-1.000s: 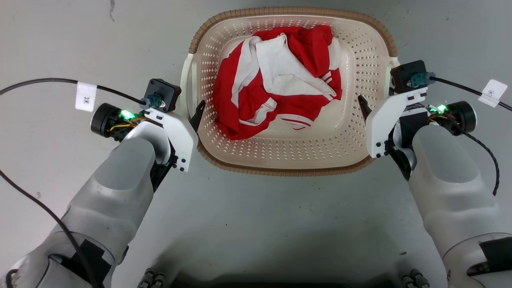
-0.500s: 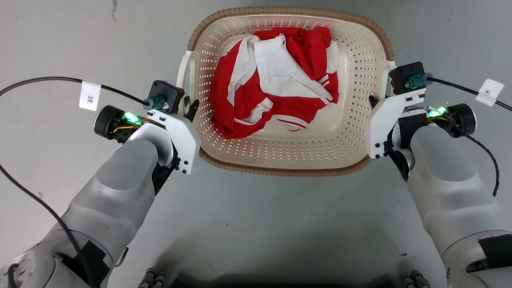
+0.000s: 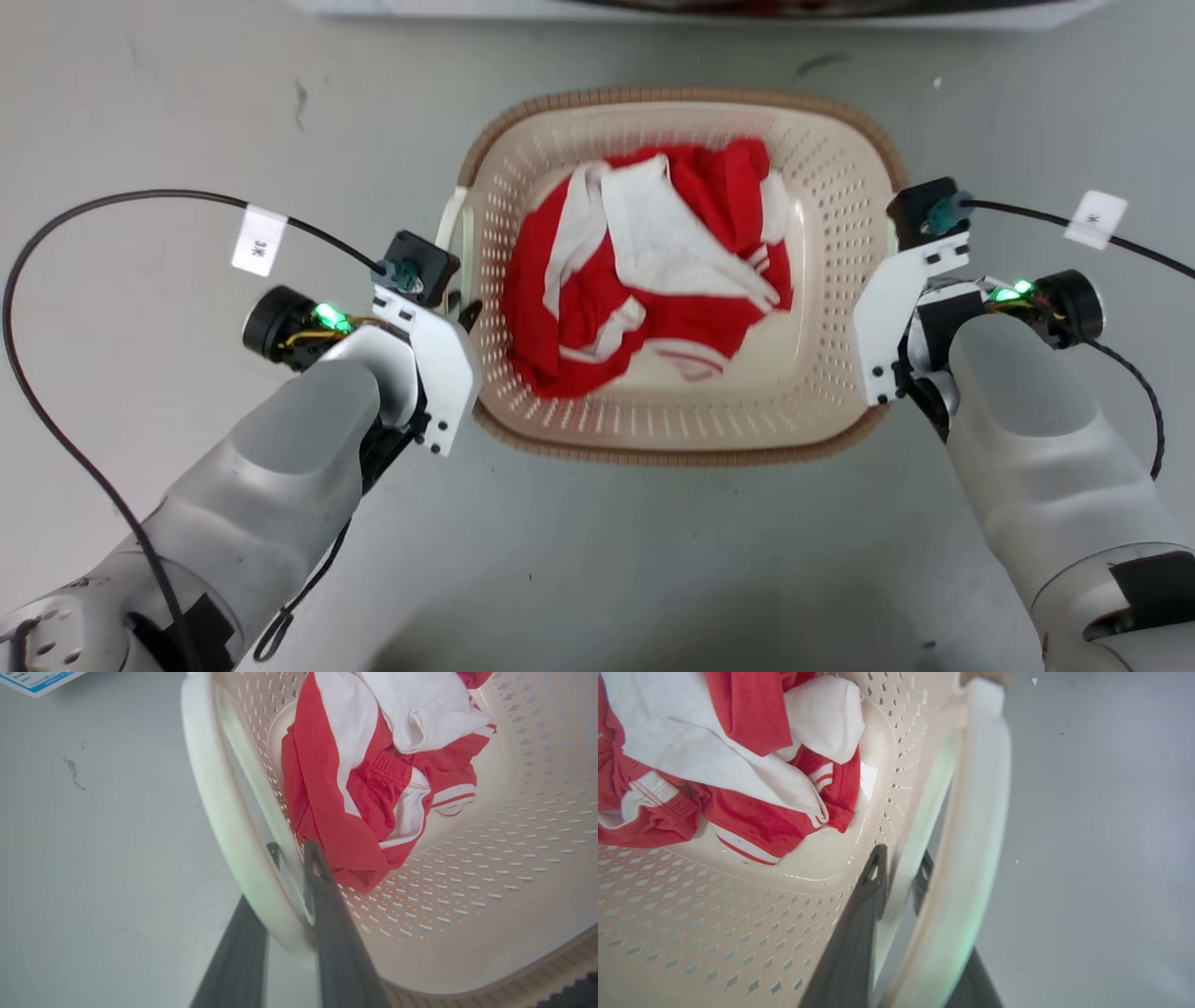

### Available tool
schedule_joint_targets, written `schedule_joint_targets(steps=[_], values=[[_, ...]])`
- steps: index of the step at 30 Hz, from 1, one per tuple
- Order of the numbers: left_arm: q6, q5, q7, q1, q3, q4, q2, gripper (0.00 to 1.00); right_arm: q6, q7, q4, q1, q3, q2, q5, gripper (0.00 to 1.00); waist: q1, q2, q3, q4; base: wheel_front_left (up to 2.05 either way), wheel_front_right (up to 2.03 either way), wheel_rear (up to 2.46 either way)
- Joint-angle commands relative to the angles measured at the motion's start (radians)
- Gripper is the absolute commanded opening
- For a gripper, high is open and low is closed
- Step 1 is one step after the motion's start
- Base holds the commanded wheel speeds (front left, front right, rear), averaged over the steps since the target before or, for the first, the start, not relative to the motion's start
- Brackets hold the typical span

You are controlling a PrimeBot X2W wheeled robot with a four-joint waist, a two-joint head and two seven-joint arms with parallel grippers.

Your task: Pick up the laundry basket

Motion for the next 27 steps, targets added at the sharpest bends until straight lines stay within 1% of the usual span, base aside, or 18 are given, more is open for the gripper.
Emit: schedule_joint_targets(steps=[1, 7, 15, 18, 20, 24, 27], values=[[-0.004, 0.000, 0.014, 0.014, -0.018, -0.012, 0.011, 0.00, 0.002, 0.010, 0.003, -0.004, 0.016, -0.005, 0.000, 0.00, 0.0000, 0.0000, -0.053, -0.003, 0.00, 0.00, 0.00], [-0.004, -0.064, 0.129, 0.043, -0.056, -0.087, 0.054, 0.00, 0.002, 0.121, 0.029, 0.023, 0.099, -0.006, 0.043, 0.00, 0.0000, 0.0000, -0.187, -0.008, 0.00, 0.00, 0.00], [-0.004, -0.110, 0.301, 0.095, -0.064, -0.177, 0.106, 0.00, 0.002, 0.244, 0.010, 0.086, 0.242, -0.006, 0.186, 0.00, 0.0000, 0.0000, -0.373, -0.023, 0.00, 0.00, 0.00], [-0.004, -0.129, 0.358, 0.121, -0.065, -0.204, 0.126, 0.00, 0.002, 0.277, -0.012, 0.109, 0.277, -0.007, 0.255, 0.00, 0.0000, 0.0000, -0.442, -0.034, 0.00, 0.00, 0.00], [-0.005, -0.136, 0.386, 0.141, -0.065, -0.220, 0.134, 0.00, 0.002, 0.297, -0.017, 0.124, 0.299, -0.007, 0.288, 0.00, 0.0000, 0.0000, -0.489, -0.040, 0.00, 0.00, 0.00], [-0.006, -0.111, 0.434, 0.167, -0.065, -0.253, 0.150, 0.00, 0.003, 0.330, -0.023, 0.141, 0.342, -0.007, 0.335, 0.00, 0.0000, 0.0000, -0.557, -0.048, 0.00, 0.00, 0.00], [-0.007, -0.124, 0.461, 0.189, -0.066, -0.274, 0.156, 0.00, 0.003, 0.355, -0.026, 0.156, 0.370, -0.006, 0.366, 0.00, 0.0000, 0.0000, -0.600, -0.052, 0.00, 0.00, 0.00]])
